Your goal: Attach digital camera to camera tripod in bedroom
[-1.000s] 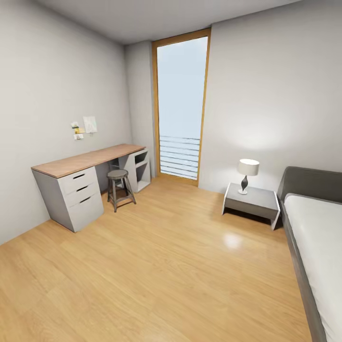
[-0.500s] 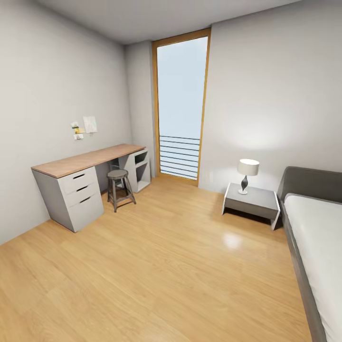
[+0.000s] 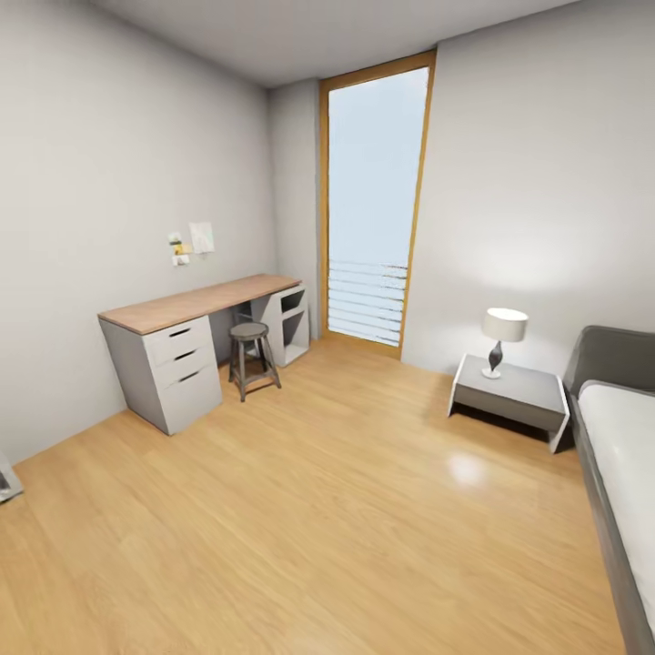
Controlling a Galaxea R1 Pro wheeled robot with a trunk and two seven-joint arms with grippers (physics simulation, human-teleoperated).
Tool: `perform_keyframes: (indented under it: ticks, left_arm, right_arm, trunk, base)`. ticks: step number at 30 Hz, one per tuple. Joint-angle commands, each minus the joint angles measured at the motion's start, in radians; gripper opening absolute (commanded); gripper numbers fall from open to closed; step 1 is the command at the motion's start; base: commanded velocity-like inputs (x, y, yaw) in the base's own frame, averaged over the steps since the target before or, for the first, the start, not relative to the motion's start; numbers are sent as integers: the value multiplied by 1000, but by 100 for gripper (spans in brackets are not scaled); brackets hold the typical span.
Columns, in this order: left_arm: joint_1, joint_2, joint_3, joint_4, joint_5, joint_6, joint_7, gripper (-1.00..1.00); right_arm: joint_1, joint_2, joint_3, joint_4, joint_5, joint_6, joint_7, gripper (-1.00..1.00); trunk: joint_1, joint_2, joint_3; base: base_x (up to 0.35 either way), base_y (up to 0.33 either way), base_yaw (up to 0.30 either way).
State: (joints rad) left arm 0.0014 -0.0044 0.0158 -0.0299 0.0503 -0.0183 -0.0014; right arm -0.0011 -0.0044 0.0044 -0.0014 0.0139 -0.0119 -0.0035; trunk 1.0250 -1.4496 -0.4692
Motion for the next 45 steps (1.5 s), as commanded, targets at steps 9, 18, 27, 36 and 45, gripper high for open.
perform_keyframes:
  ticks: [9, 18, 27, 36, 45]
  left_arm:
    - [0, 0, 0, -1, 45, -2, 0, 100]
    - [0, 0, 0, -1, 91, -2, 0, 100]
    - [0, 1, 0, -1, 92, -2, 0, 100]
    - [0, 0, 0, -1, 92, -2, 0, 100]
    - [0, 0, 0, -1, 92, -2, 0, 100]
  right_arm:
    - [0, -1, 0, 0, 1, -2, 0, 100]
    - [0, -1, 1, 0, 1, -2, 0, 100]
    - [0, -2, 1, 0, 1, -2, 0, 100]
    - [0, -3, 0, 0, 1, -1, 0, 100]
    - [0, -6, 2, 0, 1, -2, 1, 100]
  trunk:
    - [0, 0, -1]
    - [0, 0, -1]
    - [0, 0, -1]
    - [0, 0, -1]
    - [0, 0, -1]
  base:
    - [0, 0, 268]
    - [0, 0, 269]
    - [0, 0, 269]
    - [0, 0, 163]
    - [0, 0, 12]
